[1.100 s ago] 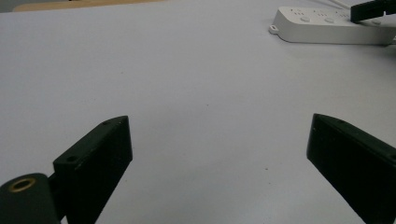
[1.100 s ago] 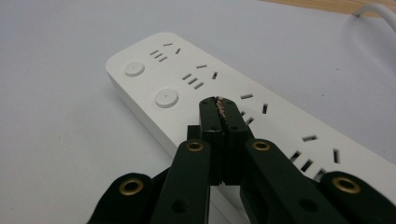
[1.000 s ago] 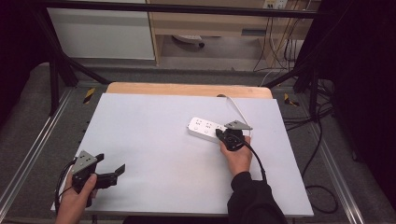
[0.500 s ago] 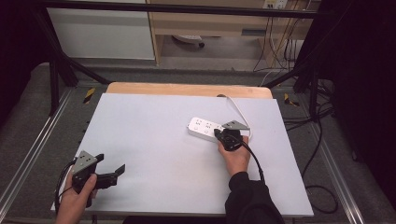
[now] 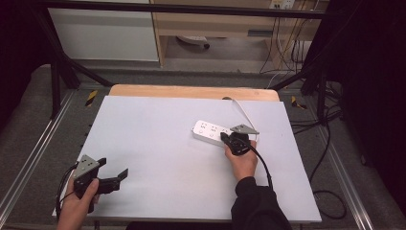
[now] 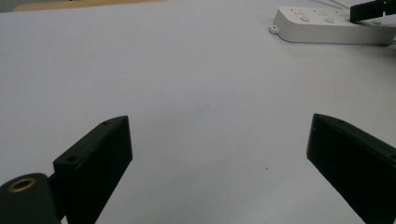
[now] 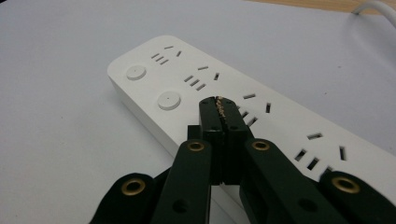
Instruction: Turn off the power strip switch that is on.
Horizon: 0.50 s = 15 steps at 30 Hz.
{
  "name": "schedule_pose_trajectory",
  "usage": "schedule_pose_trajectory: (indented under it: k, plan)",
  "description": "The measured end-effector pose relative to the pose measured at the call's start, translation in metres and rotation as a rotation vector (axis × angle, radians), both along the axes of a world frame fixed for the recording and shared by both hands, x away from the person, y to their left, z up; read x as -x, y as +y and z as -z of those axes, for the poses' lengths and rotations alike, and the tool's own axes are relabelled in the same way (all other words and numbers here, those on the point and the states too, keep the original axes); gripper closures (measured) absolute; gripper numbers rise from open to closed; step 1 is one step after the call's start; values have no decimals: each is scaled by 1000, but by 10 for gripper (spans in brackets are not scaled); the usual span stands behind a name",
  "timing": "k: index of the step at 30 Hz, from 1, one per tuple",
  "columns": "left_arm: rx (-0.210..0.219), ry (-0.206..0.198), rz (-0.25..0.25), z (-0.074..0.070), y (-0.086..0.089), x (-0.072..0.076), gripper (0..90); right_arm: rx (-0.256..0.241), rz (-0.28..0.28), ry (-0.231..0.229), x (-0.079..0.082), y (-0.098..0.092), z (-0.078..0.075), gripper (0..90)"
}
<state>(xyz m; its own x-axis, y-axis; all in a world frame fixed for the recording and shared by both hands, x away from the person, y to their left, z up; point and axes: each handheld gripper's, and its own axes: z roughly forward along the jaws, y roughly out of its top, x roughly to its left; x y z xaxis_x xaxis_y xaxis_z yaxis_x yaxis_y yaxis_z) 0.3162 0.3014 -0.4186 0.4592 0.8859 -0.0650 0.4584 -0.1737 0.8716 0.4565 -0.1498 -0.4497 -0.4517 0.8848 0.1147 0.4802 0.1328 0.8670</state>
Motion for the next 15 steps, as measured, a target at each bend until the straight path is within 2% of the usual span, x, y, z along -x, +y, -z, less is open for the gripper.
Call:
schedule_pose_trajectory:
  k: [7, 13, 15]
  plan:
    - [-2, -1, -1, 0, 0, 0, 67, 15, -6, 3, 0, 0, -1, 900]
    - [0, 0, 1, 0, -1, 0, 67, 51, -16, -2, -1, 2, -3, 900]
    - [-2, 0, 1, 0, -1, 0, 67, 25, -18, 10, -1, 0, -2, 900]
